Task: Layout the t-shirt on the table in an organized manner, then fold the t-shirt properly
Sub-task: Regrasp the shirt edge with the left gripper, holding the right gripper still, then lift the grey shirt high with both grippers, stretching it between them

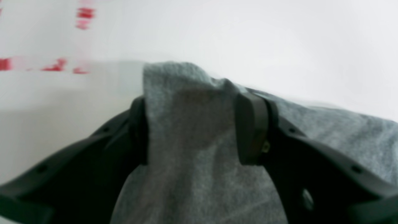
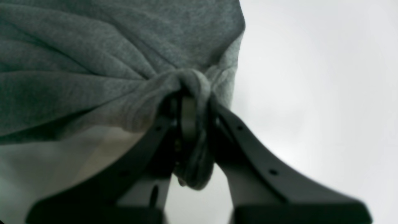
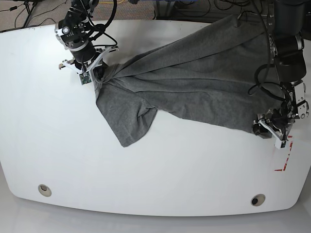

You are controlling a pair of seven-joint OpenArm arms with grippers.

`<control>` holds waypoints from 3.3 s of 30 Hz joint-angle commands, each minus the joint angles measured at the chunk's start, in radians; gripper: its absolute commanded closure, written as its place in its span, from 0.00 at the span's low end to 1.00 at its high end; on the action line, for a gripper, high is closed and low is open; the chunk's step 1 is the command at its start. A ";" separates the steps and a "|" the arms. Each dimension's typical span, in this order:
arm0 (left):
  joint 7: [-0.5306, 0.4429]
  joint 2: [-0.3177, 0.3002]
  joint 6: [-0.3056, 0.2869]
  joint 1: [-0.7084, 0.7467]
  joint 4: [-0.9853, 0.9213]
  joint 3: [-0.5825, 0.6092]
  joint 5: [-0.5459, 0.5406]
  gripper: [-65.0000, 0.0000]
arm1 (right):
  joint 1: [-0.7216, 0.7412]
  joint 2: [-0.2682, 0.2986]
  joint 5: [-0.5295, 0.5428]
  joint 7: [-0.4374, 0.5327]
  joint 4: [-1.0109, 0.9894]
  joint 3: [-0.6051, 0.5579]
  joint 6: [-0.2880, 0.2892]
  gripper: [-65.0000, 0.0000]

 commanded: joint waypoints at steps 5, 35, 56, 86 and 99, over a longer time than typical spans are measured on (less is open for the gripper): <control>0.074 -0.002 -0.007 0.007 0.036 0.033 0.016 0.82 | 0.005 0.002 0.010 0.026 0.015 0.001 -0.002 0.94; 0.211 0.129 -0.001 0.034 0.551 0.030 0.014 1.00 | 0.155 0.162 0.009 0.009 -0.023 0.084 -0.002 0.94; 0.338 0.176 0.088 -0.131 0.947 -0.028 0.010 1.00 | 0.485 0.401 0.009 -0.048 -0.077 0.107 -0.002 0.94; 0.482 0.176 0.088 -0.610 1.102 -0.050 0.011 1.00 | 0.945 0.653 0.009 -0.220 0.015 -0.018 -0.002 0.94; 0.479 0.170 0.085 -0.493 1.104 -0.090 0.010 1.00 | 0.852 0.621 0.014 -0.220 0.012 -0.016 -0.002 0.94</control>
